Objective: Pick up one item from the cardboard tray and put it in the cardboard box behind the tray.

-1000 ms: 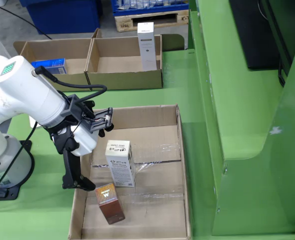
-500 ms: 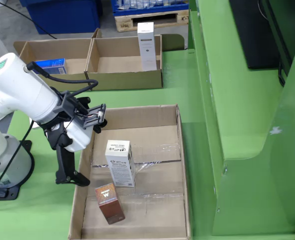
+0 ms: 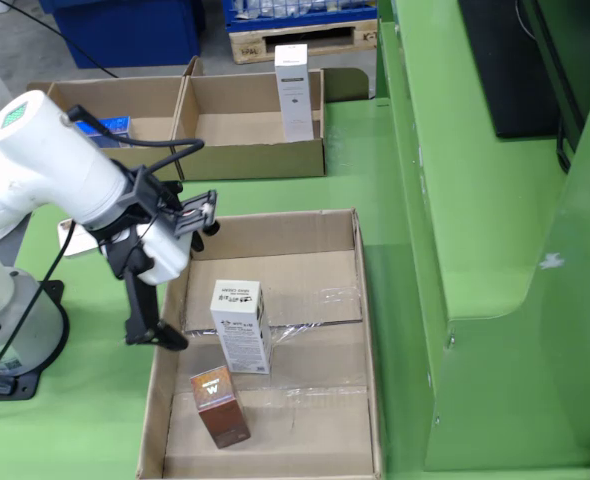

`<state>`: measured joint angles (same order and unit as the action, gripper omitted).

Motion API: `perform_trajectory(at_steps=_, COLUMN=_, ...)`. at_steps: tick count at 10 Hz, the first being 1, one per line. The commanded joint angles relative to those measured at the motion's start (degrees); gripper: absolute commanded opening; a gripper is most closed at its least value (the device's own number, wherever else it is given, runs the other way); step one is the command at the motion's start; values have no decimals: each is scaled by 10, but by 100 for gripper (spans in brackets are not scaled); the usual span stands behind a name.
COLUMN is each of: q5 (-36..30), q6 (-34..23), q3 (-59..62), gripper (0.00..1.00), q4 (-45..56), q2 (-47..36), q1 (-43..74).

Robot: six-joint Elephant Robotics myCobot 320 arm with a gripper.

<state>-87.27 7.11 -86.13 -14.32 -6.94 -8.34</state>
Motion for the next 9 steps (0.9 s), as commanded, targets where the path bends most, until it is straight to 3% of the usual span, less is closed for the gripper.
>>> perform_trajectory(at_steps=1, q5=7, q6=10, q3=58, gripper=100, q4=20, q2=23, q1=-36)
perform_trajectory(at_steps=6, q5=7, q6=10, q3=58, gripper=100, q4=20, q2=23, q1=-36)
perform_trajectory(at_steps=9, q5=-3, q6=-1, q3=110, gripper=100, q4=31, q2=72, q1=-18)
